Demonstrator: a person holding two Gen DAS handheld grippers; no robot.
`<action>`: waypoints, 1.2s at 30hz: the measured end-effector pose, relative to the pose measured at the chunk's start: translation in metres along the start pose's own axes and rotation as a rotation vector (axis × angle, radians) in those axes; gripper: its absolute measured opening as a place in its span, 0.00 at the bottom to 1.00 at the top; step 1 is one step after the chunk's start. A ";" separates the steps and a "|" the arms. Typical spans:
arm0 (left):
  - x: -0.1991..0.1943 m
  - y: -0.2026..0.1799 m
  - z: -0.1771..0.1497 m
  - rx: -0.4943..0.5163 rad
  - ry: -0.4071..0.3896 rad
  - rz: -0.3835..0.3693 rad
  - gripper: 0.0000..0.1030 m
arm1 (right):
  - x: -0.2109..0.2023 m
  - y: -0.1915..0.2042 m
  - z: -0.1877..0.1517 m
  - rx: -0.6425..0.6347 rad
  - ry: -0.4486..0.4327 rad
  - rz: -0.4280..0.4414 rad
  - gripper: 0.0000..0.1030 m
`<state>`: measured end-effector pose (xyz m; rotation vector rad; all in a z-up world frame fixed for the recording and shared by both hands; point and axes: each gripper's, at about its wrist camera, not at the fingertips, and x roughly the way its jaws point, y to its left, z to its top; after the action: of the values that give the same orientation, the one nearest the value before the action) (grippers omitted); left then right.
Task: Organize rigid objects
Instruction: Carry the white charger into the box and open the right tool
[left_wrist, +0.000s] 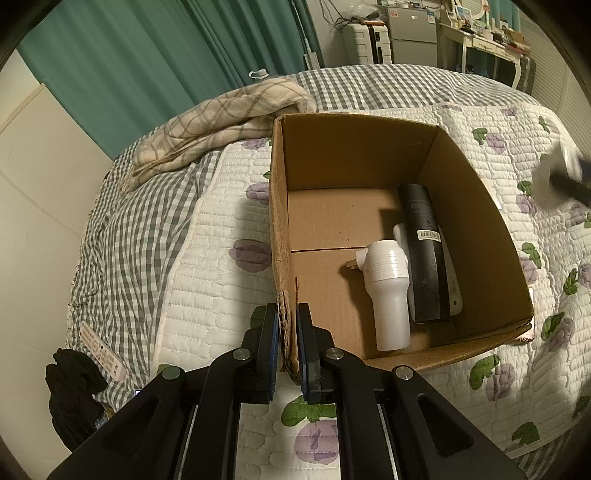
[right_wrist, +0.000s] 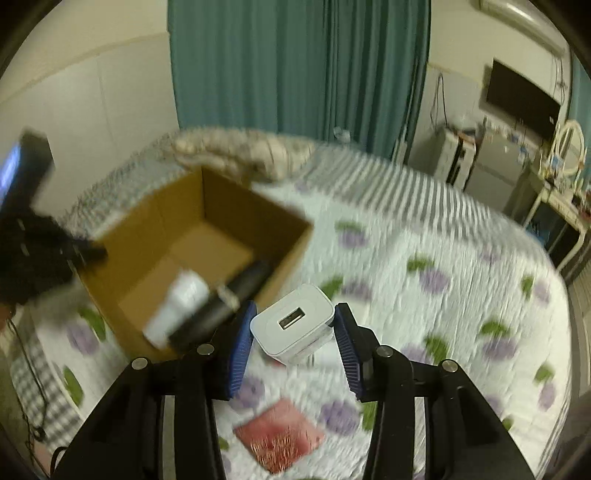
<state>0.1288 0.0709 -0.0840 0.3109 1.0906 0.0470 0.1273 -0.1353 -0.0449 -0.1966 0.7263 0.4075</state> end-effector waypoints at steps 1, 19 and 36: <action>0.000 0.000 0.000 -0.001 0.000 -0.001 0.08 | -0.002 0.003 0.008 -0.010 -0.015 0.000 0.42; 0.002 0.005 -0.002 -0.001 -0.012 -0.028 0.08 | 0.075 0.074 0.023 -0.062 0.068 0.103 0.41; 0.001 0.003 -0.003 0.000 -0.007 -0.017 0.08 | 0.045 0.057 0.032 -0.002 -0.050 0.070 0.81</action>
<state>0.1274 0.0748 -0.0855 0.3014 1.0865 0.0309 0.1527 -0.0605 -0.0540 -0.1623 0.6854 0.4784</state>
